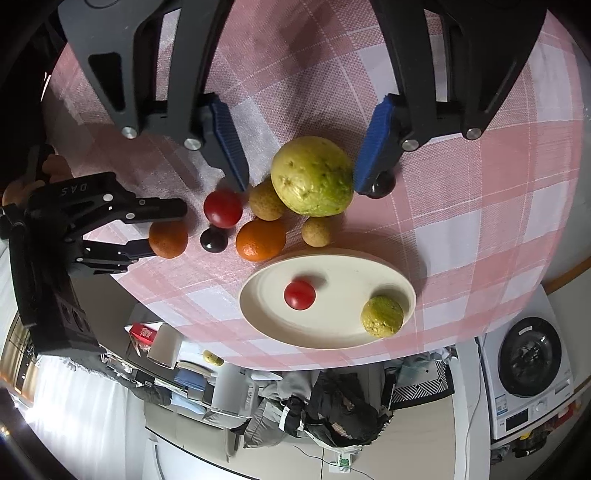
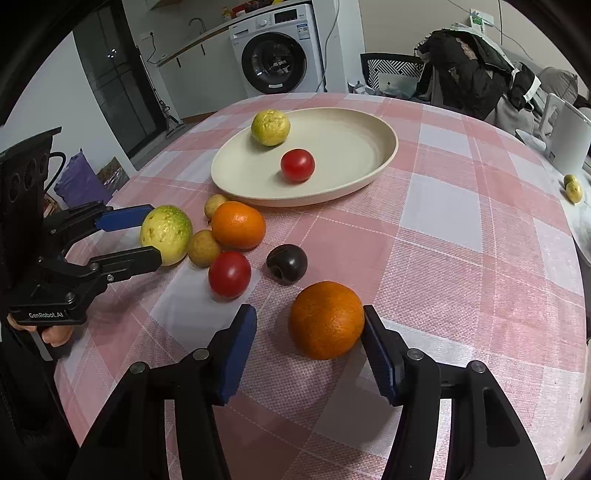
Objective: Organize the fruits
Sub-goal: 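Close left gripper on another yellow-green fruit while right gripper closes on an orange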
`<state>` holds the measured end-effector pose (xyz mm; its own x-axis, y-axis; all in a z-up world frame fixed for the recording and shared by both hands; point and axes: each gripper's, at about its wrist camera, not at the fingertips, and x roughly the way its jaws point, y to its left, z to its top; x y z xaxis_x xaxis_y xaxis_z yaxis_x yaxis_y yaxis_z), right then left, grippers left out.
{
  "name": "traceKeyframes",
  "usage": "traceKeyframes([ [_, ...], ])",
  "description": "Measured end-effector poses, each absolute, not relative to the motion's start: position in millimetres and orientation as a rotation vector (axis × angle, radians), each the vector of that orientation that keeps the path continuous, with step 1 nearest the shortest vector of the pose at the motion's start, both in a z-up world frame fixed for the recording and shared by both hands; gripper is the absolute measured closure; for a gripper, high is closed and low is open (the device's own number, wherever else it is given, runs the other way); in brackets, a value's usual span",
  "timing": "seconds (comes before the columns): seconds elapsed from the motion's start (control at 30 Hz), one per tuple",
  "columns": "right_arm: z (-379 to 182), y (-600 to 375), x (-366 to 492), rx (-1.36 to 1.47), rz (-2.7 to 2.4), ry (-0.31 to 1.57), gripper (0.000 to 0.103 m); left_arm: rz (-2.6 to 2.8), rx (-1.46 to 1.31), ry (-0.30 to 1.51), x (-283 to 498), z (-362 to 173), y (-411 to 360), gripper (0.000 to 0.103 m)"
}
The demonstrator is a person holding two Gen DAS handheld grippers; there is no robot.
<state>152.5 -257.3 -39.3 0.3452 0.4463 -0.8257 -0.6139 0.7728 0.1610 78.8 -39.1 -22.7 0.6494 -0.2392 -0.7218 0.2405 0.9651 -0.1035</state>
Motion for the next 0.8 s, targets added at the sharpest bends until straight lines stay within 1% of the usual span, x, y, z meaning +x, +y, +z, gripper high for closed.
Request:
traceKeyframes([
  [0.4, -40, -254, 151, -0.192, 0.712, 1.004, 0.043, -0.281, 0.005, 0.862, 83, -34, -43, 0.048],
  [0.8, -40, -252, 148, -0.196, 0.738, 1.004, 0.046, -0.265, -0.022, 0.875, 91, -42, -42, 0.057],
])
